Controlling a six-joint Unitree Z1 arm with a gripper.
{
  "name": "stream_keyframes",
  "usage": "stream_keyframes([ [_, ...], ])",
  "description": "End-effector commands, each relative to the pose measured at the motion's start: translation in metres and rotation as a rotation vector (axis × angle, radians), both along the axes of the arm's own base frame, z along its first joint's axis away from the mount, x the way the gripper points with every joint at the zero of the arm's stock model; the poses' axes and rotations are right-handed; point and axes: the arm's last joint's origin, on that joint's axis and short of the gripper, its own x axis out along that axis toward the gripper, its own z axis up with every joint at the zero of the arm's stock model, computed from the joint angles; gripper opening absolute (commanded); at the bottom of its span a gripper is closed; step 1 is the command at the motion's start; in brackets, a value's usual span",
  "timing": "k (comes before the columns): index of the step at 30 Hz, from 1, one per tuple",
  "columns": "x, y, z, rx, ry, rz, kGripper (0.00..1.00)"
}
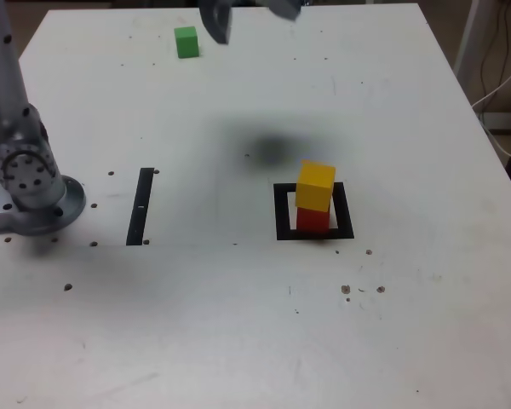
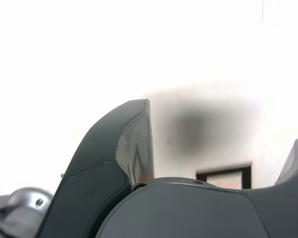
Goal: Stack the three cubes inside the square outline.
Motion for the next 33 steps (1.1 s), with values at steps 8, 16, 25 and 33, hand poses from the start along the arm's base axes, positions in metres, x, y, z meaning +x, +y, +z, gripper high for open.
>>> stream_keyframes([
  [8, -0.052, 0.108, -0.012, -0.053, 0.033, 0.3, 0.99],
  [16, -0.073, 0.171, -0.023, -0.068, 0.061, 0.378, 1.0],
  [25, -0.077, 0.222, -0.055, -0.149, 0.167, 0.383, 1.0],
  [33, -0.069, 0.247, -0.081, -0.149, 0.248, 0.373, 0.97],
])
